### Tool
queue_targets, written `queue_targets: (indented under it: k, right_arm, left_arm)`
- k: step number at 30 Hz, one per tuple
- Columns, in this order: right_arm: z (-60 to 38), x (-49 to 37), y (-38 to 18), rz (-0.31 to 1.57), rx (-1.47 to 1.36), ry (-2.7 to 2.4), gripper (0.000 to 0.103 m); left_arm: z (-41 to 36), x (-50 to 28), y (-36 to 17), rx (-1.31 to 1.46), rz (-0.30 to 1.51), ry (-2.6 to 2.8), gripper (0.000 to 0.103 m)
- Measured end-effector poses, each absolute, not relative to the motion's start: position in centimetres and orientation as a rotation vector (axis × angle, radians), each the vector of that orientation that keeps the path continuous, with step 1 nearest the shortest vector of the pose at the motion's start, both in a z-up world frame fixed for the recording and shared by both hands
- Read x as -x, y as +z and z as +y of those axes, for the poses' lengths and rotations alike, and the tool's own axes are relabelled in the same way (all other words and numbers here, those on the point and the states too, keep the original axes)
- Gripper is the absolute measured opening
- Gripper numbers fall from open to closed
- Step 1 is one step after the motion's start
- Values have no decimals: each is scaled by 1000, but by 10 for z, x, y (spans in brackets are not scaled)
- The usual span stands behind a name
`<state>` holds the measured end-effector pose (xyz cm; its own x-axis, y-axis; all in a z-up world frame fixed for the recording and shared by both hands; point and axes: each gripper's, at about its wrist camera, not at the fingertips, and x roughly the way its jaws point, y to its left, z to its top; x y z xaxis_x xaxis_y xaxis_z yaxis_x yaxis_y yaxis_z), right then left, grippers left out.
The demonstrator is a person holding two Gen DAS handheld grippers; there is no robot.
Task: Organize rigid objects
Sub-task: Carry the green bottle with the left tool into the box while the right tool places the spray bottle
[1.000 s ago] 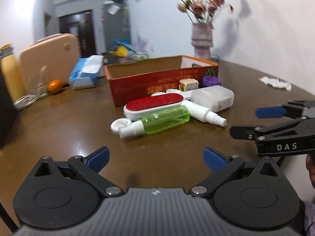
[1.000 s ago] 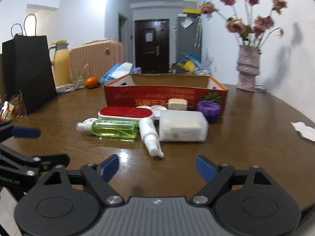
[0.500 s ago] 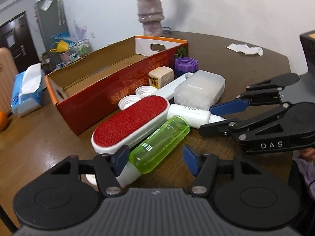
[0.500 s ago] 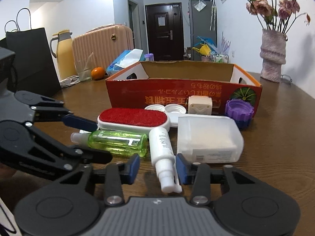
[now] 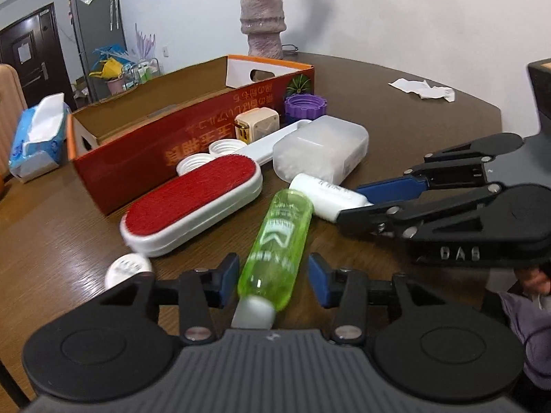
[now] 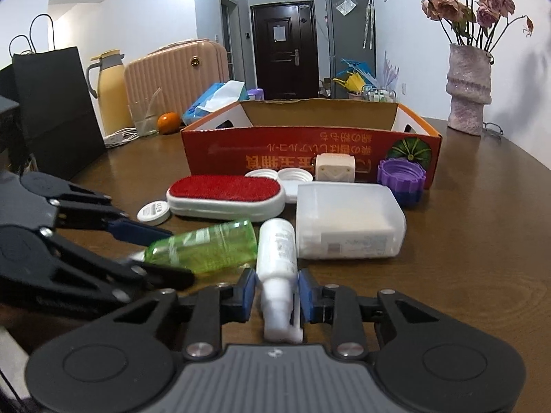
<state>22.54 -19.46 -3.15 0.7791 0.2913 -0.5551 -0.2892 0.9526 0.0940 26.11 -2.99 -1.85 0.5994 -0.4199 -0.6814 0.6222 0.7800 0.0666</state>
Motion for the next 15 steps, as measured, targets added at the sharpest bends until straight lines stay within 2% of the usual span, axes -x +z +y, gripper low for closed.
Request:
queue_targets:
  k: [2, 4, 10, 12, 13, 15]
  right_arm:
    - [-192, -233, -34, 605, -10, 302, 28]
    - [-193, -237, -36, 610, -19, 301, 30]
    - [-196, -227, -32, 617, -1, 311, 28]
    - [-196, -231, -35, 618, -15, 308, 31]
    - [-195, -233, -36, 614, -16, 301, 31]
    - [-190, -235, -35, 613, 2, 293, 31]
  left_arm:
    - [-34, -264, -21, -299, 685, -613, 36]
    - [-34, -263, -22, -285, 682, -611, 32]
    - [-21, -241, -22, -256, 686, -581, 32]
    - [-20, -239, -23, -253, 681, -574, 34]
    - [-20, -241, -24, -240, 685, -560, 40]
    - [-22, -243, -24, -224, 688, -547, 41]
